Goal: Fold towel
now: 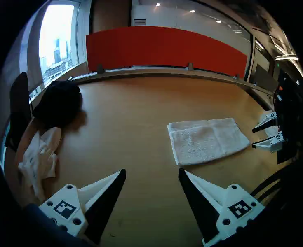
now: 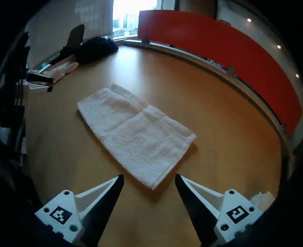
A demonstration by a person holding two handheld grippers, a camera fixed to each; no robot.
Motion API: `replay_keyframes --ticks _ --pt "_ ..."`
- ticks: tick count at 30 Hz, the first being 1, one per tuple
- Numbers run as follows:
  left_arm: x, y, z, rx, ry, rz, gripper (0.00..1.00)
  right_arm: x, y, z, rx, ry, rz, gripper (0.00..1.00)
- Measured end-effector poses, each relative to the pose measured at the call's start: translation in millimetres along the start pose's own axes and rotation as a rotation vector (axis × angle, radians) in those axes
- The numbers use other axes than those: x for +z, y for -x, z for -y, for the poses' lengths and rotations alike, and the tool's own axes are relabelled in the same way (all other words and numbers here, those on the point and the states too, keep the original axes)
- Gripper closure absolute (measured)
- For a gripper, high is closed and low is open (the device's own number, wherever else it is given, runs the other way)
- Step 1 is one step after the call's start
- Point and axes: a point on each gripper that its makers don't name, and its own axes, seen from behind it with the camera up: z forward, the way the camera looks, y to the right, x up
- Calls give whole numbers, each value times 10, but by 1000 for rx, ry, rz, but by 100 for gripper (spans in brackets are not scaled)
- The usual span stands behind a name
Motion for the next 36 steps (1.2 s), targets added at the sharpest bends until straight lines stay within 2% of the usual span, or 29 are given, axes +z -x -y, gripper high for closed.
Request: replay_keyframes --ticks 12,18,30,36 --pt "-144 189 103 -19 -33 0 5 122 182 -6 -6 -47 70 40" --pt "-210 220 144 -27 -43 -2 5 152 225 -41 -2 -55 93 63" --pt "-265 257 163 -31 -48 4 5 149 265 -53 5 -70 111 66" --pt "-273 269 165 -31 -50 7 5 152 270 -45 -1 -79 112 79"
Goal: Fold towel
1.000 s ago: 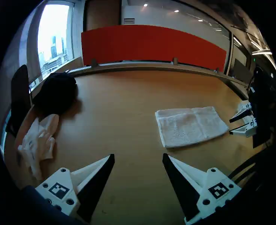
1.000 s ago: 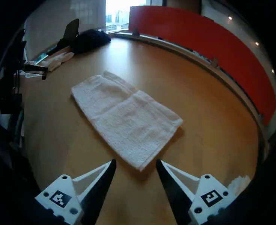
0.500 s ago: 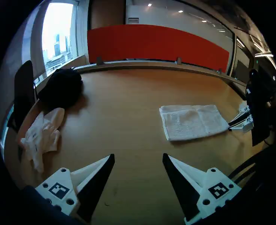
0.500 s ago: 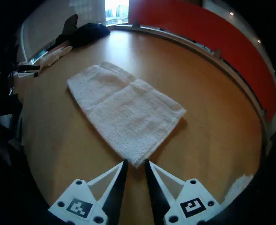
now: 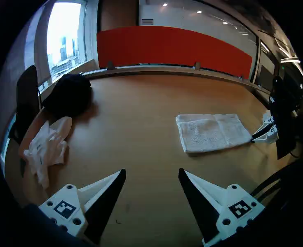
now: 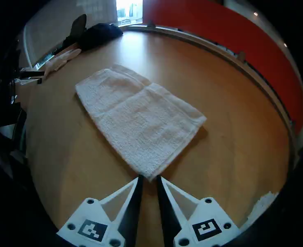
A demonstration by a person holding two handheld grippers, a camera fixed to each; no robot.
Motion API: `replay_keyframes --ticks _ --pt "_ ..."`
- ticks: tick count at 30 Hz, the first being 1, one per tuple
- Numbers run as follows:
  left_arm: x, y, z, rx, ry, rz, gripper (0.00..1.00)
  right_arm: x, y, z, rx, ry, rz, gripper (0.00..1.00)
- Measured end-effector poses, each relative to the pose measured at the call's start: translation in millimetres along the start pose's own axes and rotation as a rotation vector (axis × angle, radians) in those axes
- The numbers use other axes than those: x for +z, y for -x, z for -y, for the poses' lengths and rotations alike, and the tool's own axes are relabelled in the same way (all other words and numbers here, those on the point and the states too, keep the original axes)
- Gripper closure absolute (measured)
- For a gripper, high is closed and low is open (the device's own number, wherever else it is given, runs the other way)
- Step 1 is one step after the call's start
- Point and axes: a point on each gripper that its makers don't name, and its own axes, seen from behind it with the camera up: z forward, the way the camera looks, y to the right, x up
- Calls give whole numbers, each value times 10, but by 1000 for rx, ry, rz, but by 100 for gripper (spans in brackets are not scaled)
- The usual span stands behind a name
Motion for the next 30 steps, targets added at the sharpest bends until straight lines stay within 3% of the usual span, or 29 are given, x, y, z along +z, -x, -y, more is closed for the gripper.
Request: replay_keyframes --ticks 6,30 --pt "0 -10 -8 2 1 -1 5 -16 -25 -6 4 -1 -7 96" --pt "-27 -59 -50 5 3 -11 5 -373 -489 -85 -25 46 -116 97"
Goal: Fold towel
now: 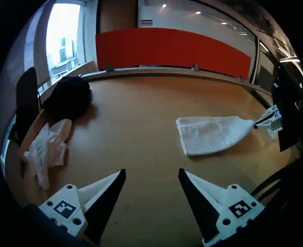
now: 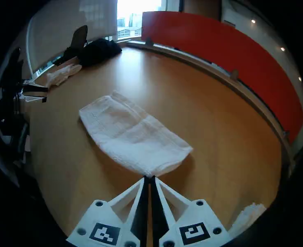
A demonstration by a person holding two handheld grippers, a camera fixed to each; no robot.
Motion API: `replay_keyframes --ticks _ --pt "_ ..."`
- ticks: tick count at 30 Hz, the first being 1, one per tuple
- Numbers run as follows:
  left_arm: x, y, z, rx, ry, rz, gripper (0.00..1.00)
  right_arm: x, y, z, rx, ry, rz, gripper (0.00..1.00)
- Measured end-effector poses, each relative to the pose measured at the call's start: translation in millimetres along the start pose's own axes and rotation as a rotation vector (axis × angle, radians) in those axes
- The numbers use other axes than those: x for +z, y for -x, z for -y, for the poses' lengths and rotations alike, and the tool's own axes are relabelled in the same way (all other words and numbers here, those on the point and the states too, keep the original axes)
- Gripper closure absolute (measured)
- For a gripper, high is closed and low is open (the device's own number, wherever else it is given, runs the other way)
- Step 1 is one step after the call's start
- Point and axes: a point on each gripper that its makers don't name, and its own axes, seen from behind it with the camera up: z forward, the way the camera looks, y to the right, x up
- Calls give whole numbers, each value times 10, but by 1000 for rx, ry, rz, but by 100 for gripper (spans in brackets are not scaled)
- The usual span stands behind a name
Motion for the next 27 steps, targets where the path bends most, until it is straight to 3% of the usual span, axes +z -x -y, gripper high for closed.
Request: replay_keyframes --ticks 15,27 --pt "-41 7 -30 -3 -1 0 6 -247 -215 -130 -33 31 -46 97" --pt "-78 46 -49 -9 3 5 5 -258 -432 -76 -74 17 -69 97"
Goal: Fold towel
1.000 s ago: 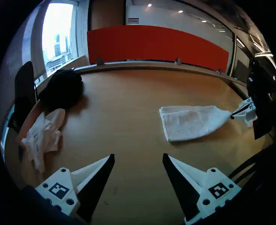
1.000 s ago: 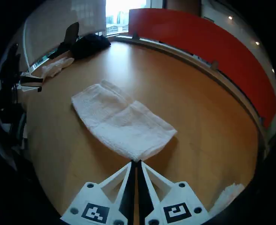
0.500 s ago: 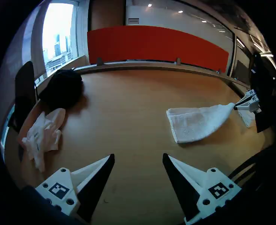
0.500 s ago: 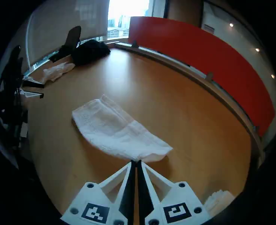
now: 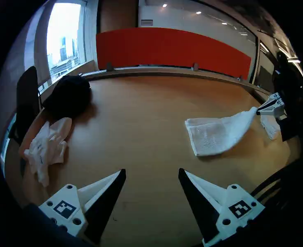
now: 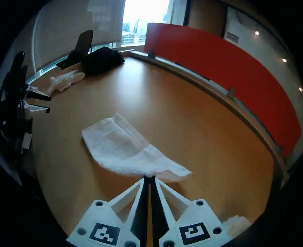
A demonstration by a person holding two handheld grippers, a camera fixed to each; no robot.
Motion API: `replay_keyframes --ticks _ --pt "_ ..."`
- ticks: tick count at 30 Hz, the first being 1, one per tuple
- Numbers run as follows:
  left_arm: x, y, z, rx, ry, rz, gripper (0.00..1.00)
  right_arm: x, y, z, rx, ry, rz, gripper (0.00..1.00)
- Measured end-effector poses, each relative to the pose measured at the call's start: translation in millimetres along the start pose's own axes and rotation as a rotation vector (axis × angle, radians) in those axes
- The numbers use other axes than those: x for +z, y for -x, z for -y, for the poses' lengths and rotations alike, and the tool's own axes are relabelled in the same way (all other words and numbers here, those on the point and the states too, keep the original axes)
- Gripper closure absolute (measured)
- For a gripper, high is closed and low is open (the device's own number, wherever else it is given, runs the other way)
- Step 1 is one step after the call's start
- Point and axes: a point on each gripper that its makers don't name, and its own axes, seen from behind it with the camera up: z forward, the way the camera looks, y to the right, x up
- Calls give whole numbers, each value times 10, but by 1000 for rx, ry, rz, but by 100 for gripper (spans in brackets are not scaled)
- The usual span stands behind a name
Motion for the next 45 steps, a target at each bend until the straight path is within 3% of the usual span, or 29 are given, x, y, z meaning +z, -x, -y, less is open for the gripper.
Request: replay_keyframes --ticks 14,22,35,40,45 --pt "-74 45 -62 -26 11 2 5 285 -662 367 -118 -95 -53 97" --pt "-91 49 -61 -36 10 -4 5 461 -865 631 -179 -160 -53 97" --pt "-126 75 -19 -40 -1 -6 5 826 -923 1147 -228 -281 -20 97" --pt "-140 105 7 -41 -10 -4 5 1048 -794 1382 -234 -327 18 97" --pt "-135 126 35 -50 -15 -1 5 1188 -665 1474 -233 -346 54 97"
